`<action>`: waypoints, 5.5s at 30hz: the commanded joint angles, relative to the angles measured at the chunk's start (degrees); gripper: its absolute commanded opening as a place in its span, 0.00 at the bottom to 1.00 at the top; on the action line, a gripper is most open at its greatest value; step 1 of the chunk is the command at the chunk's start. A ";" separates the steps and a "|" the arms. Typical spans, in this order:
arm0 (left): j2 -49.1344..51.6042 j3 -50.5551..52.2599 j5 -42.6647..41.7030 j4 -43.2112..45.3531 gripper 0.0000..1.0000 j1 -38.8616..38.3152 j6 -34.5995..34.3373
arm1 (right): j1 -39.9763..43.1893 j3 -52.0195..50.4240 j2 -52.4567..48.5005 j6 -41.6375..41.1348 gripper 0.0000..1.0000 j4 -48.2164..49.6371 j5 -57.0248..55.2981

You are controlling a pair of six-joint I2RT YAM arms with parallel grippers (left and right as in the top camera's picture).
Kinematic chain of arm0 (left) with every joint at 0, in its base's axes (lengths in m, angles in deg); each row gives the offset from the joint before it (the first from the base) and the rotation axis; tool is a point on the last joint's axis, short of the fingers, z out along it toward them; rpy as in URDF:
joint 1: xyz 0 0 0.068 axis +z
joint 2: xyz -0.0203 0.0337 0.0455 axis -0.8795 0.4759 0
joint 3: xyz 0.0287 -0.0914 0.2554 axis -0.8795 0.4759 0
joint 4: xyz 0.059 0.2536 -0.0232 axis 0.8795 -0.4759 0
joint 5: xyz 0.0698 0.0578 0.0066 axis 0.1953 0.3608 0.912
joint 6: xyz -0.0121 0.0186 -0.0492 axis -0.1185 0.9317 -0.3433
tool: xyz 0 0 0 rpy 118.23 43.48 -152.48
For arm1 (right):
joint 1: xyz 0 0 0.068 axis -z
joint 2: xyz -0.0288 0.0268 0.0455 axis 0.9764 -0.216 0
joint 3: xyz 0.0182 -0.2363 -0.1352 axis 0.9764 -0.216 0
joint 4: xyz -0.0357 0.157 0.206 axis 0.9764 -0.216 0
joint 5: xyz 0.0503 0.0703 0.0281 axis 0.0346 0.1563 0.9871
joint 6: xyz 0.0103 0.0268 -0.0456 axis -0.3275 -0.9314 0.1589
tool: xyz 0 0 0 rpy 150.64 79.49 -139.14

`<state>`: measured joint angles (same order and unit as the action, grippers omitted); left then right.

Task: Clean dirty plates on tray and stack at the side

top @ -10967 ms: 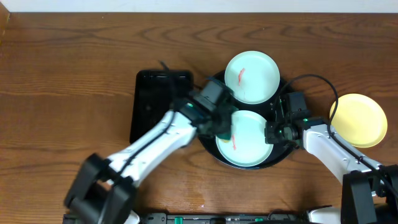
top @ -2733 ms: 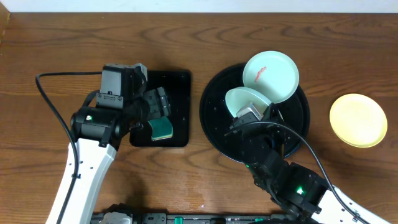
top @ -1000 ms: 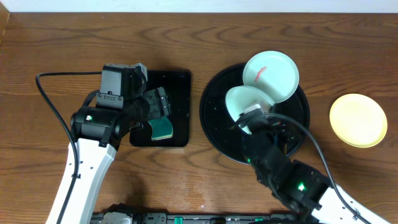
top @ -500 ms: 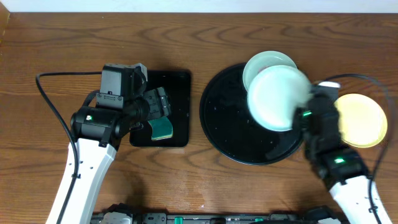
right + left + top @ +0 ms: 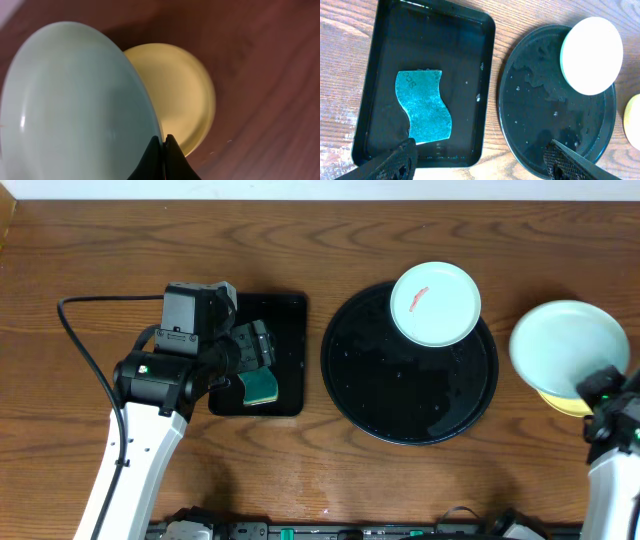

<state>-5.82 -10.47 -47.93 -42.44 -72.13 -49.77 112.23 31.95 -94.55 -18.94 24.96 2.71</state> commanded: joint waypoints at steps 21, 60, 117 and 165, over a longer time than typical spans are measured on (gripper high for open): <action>-0.24 -0.94 -0.26 -0.09 0.82 0.13 0.55 | -15.89 9.27 -15.85 10.97 0.50 7.04 23.89; -0.24 -0.94 -0.28 -0.09 0.82 0.13 0.55 | -30.18 29.83 -47.28 26.16 0.38 3.10 14.01; -0.24 -0.94 -0.48 -0.57 0.82 0.13 0.50 | -42.56 16.46 -41.38 20.72 0.16 -6.80 10.38; 34.03 1.57 9.11 7.65 0.17 -1.31 -5.84 | -42.62 16.06 -41.35 20.61 0.01 -14.32 7.78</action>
<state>29.87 -6.89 -36.10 -33.08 -73.39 -58.64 70.30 50.11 -134.54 0.84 12.52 13.80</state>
